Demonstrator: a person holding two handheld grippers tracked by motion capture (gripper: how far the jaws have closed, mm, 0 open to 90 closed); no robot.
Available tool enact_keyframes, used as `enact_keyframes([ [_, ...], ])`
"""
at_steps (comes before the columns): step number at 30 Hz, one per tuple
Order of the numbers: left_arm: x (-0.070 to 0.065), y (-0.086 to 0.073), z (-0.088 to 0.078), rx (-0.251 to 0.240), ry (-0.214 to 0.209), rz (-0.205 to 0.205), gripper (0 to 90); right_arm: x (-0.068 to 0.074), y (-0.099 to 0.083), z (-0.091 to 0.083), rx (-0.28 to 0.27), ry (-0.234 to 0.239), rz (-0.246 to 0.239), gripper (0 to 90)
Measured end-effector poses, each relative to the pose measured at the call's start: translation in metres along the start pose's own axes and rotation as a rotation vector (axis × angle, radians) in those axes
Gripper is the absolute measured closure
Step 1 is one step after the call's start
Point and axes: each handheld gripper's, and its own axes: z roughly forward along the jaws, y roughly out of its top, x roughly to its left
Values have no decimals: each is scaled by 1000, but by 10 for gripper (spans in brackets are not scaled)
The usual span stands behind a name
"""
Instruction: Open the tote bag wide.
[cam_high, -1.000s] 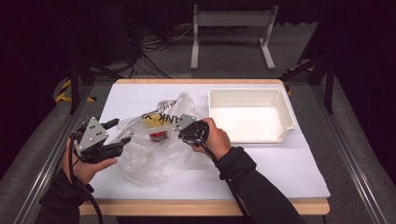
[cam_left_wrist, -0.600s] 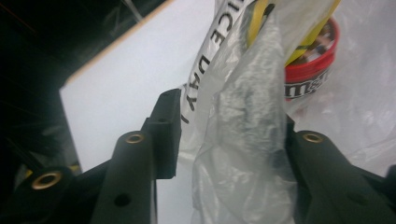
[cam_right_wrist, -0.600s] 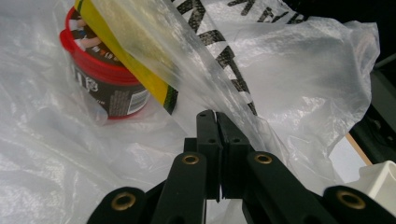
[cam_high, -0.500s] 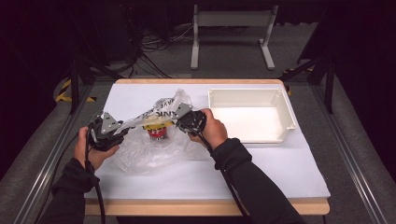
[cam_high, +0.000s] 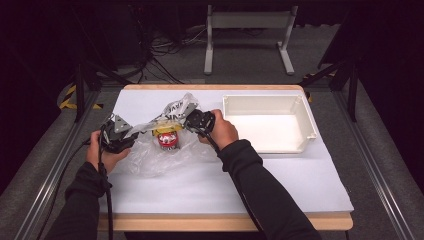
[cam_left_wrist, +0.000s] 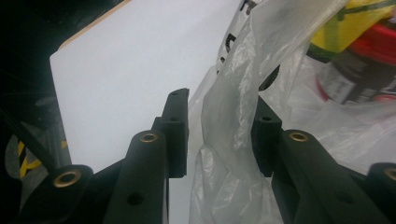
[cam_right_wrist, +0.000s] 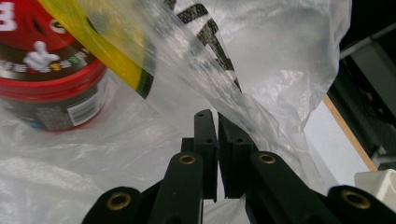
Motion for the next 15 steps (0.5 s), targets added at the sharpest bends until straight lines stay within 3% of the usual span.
enact_keyframes([
  [6,6,-2,12,23,-9,-34,692,1,1,17,86,-1,-9,867],
  [9,8,-5,20,39,-42,-53,721,1,0,22,107,14,-9,873],
  [15,7,-7,30,88,-79,-39,829,4,1,23,145,59,-44,900],
])
